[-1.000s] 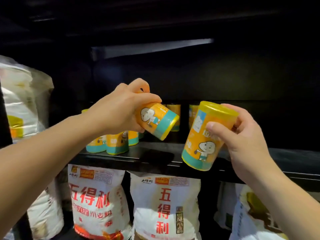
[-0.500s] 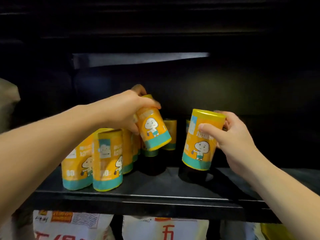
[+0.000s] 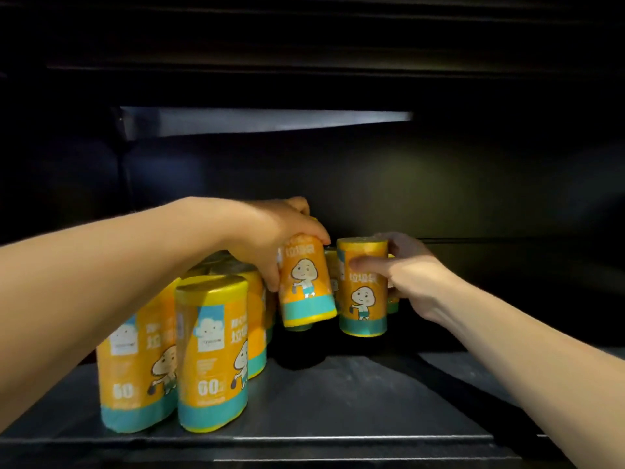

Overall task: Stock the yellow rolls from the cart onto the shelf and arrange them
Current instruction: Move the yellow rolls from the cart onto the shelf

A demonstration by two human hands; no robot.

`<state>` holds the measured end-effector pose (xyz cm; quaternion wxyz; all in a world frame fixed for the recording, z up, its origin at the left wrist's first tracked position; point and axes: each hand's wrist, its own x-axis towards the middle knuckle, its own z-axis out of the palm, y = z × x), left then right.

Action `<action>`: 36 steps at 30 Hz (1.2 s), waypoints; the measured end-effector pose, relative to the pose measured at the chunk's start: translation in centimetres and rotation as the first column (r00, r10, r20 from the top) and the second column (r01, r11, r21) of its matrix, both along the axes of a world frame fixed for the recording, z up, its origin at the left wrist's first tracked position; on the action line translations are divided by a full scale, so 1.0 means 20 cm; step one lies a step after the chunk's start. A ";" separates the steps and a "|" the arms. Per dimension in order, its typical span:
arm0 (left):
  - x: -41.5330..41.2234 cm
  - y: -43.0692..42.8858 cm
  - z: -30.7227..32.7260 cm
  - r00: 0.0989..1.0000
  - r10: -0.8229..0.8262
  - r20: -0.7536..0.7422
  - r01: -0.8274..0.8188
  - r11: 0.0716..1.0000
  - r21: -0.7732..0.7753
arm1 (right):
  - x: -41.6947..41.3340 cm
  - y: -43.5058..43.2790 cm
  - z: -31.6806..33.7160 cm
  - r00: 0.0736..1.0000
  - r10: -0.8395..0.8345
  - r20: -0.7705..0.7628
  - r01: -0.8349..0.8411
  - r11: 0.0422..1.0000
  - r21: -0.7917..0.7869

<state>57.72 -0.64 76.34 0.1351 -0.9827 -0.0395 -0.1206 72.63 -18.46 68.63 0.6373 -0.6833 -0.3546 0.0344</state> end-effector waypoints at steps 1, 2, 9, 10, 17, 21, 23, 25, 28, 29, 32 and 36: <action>0.01 0.00 0.01 1.000 -0.003 -0.007 0.003 1.000 -0.003 | 0.00 0.02 0.00 1.000 0.001 0.003 -0.001 1.000 -0.016; 0.00 -0.02 0.01 1.000 -0.009 -0.013 0.009 1.000 -0.020 | 0.01 0.04 0.01 1.000 -0.002 0.005 0.002 1.000 -0.030; 0.04 0.00 0.02 0.996 -0.030 -0.089 0.019 0.991 -0.131 | 0.06 0.12 0.01 0.999 -0.034 -0.004 0.033 0.995 -0.091; 0.03 0.00 0.02 0.995 -0.045 -0.084 0.032 0.987 -0.155 | 0.07 0.13 0.01 0.999 -0.031 -0.021 0.029 0.996 -0.086; 0.10 0.04 -0.01 0.998 -0.063 -0.027 0.057 0.983 -0.176 | 0.13 0.18 0.02 0.989 0.034 -0.142 -0.046 0.995 -0.084; 0.13 0.05 -0.02 0.997 -0.058 -0.041 0.051 0.986 -0.159 | 0.18 0.24 0.00 0.989 0.024 -0.146 -0.040 0.993 -0.112; 0.15 0.07 -0.03 0.998 -0.047 -0.033 0.041 0.985 -0.165 | 0.21 0.27 -0.01 0.988 0.021 -0.150 -0.039 0.992 -0.118; 0.17 0.09 -0.03 1.000 -0.014 -0.014 0.012 0.987 -0.161 | 0.23 0.29 -0.02 0.988 0.017 -0.153 -0.037 0.991 -0.127; 0.19 0.11 -0.03 1.000 0.020 0.001 -0.019 0.983 -0.184 | 0.25 0.31 -0.04 0.987 0.005 -0.159 -0.027 0.991 -0.134; 0.19 0.12 -0.03 1.000 0.019 0.003 -0.018 0.983 -0.185 | 0.26 0.31 -0.04 0.987 0.005 -0.161 -0.026 0.991 -0.134; 0.19 0.13 -0.05 1.000 0.020 -0.004 -0.020 0.983 -0.180 | 0.28 0.32 -0.05 0.987 0.009 -0.160 -0.032 0.989 -0.141; 0.20 0.12 -0.07 1.000 0.023 -0.018 -0.026 0.983 -0.183 | 0.29 0.34 -0.04 0.988 0.015 -0.156 -0.041 0.986 -0.163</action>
